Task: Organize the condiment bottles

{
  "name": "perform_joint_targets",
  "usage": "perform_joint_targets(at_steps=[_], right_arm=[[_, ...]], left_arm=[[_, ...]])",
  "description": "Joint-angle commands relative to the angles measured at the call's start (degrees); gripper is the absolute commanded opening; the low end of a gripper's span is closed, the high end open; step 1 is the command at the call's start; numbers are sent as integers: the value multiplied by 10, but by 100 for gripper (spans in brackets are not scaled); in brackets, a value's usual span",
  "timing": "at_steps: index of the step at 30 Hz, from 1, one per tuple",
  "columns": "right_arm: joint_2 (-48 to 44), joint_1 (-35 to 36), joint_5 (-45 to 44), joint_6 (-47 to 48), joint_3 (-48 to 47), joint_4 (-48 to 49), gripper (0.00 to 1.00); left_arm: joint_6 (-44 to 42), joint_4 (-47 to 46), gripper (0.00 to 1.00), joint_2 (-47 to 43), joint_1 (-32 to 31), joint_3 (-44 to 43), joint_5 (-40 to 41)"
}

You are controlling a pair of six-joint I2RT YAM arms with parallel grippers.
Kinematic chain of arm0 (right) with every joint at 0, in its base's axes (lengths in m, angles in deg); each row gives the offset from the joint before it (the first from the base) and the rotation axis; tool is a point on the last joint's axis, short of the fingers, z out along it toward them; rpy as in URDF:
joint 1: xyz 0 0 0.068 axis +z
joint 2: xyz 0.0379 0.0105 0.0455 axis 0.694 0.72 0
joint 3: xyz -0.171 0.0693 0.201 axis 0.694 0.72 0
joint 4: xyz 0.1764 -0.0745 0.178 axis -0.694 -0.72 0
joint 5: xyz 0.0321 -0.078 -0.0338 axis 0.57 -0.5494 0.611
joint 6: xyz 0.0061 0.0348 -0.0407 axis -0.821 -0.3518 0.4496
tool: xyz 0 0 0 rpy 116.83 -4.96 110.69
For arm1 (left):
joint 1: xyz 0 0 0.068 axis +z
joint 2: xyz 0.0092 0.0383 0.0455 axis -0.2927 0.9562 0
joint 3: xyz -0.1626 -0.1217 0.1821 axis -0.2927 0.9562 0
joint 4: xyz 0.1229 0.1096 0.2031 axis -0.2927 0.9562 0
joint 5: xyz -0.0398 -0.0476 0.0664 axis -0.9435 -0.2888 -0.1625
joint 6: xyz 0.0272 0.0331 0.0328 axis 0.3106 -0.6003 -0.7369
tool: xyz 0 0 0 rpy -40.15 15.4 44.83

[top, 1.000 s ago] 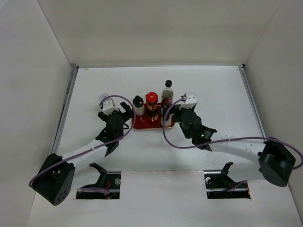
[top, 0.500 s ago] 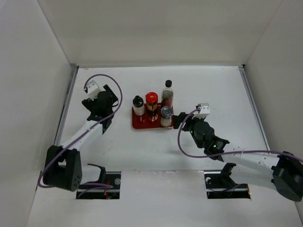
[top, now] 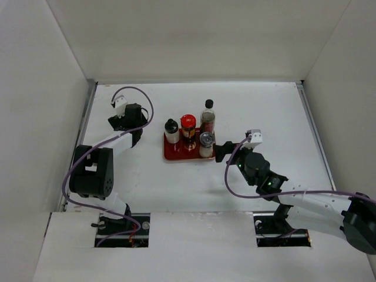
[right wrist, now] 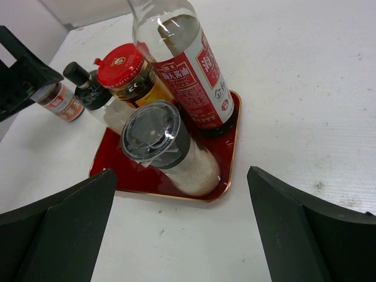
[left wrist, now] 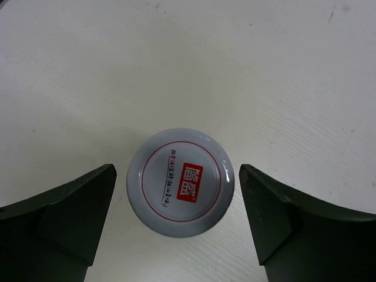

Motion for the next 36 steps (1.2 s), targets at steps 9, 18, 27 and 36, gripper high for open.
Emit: perform_joint_targets(at_steps=[9,18,27,36], right_arm=[[3,-9,11,-9,0,37,100],[25,-20,11,-13,-2,42,100],[27,-25,3,-12,-1,42,100],[15,-36,4,-16,7,39,100]], left_arm=[[-9,-39,39,-127,-28,74,29],[7,91,40,-370,-174,152,46],[10,47,41,-282,-334,77,42],[5,-39,42,-160,-340,52,5]])
